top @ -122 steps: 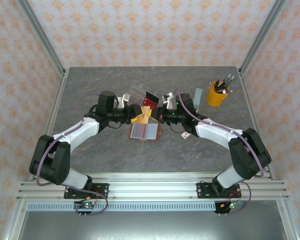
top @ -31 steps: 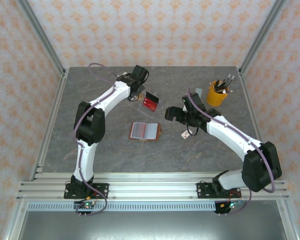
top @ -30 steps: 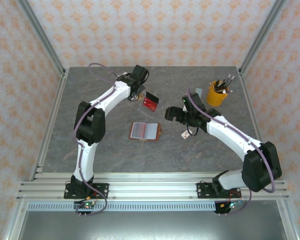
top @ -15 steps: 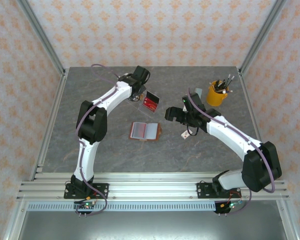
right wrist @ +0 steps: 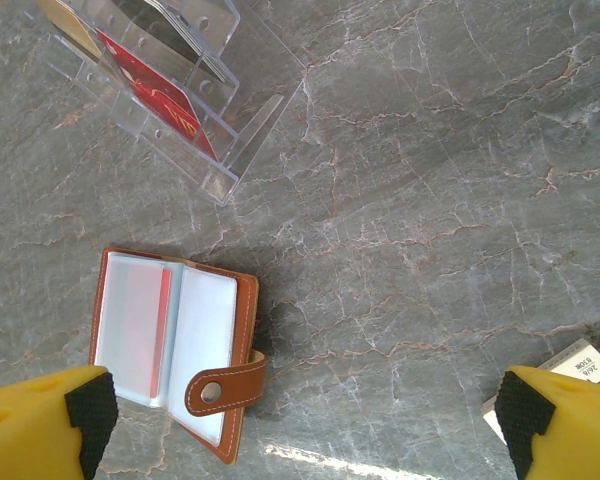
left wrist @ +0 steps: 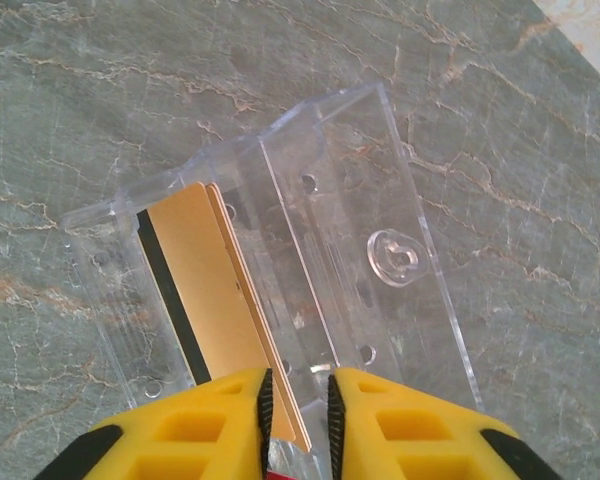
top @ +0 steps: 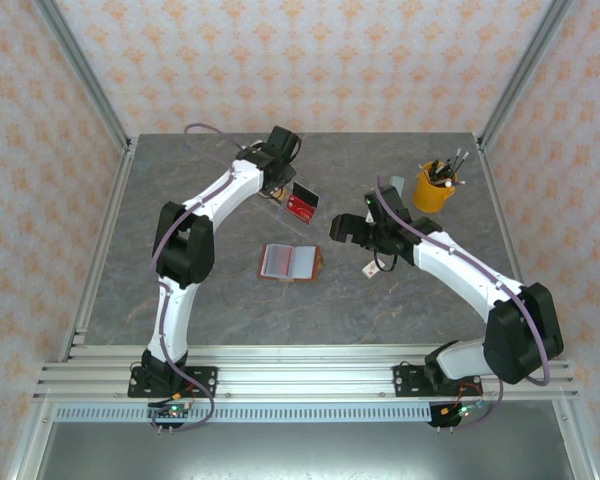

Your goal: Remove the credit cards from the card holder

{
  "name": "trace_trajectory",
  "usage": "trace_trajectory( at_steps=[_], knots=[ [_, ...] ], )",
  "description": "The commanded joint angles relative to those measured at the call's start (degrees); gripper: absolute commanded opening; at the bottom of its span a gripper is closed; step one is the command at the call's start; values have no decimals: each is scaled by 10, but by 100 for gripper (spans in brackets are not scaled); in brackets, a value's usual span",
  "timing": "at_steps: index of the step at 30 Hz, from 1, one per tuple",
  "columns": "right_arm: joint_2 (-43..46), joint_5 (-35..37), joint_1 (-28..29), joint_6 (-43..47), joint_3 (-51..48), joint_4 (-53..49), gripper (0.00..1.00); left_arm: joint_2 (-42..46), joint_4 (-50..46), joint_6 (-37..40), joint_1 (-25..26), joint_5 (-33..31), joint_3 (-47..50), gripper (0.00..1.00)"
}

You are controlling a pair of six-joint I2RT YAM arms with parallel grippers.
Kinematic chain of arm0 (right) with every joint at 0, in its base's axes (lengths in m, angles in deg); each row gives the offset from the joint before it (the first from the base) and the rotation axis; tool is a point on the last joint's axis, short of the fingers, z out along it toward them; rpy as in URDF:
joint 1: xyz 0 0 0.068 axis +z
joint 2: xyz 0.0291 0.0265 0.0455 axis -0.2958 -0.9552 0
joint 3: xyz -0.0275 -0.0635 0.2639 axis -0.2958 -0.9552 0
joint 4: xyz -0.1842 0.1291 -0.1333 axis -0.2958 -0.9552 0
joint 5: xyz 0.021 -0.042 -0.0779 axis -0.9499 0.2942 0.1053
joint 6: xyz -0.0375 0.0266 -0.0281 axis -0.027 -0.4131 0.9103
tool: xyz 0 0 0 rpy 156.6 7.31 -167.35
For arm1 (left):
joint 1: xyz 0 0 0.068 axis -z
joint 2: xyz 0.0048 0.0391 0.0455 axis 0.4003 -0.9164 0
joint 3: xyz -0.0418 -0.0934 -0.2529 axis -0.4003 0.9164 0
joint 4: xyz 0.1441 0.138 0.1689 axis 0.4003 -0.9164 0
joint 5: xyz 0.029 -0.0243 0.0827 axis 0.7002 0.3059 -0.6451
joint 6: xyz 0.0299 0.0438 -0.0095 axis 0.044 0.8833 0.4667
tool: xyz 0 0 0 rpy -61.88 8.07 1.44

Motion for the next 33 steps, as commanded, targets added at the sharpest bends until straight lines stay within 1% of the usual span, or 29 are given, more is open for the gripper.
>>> trace_trajectory(
  at_steps=[1,4,7,13,18,20,23,27,29,33],
  knots=[
    [16,6,1,6,5,-13,98,65,0,56,0,14,21,30],
    [13,-2,3,9,15,-18,95,119,8,86,-7,34,79,37],
    [4,12,22,14,32,-29,93,189,32,98,-23,57,170,43],
    [-58,67,106,11,96,-58,89,308,86,96,-73,83,362,53],
    [-148,81,168,-18,162,-66,83,371,120,93,-119,100,488,68],
    [-186,83,188,-32,190,-71,81,386,131,99,-135,113,519,74],
    [-242,66,212,-51,229,-77,79,396,143,121,-155,137,547,85],
    [-302,81,233,-83,265,-89,79,407,160,152,-176,167,577,96],
    [-322,93,234,-99,276,-99,77,413,158,169,-182,175,586,100],
    [-354,123,235,-113,293,-126,72,424,137,177,-192,173,593,100]
  ],
)
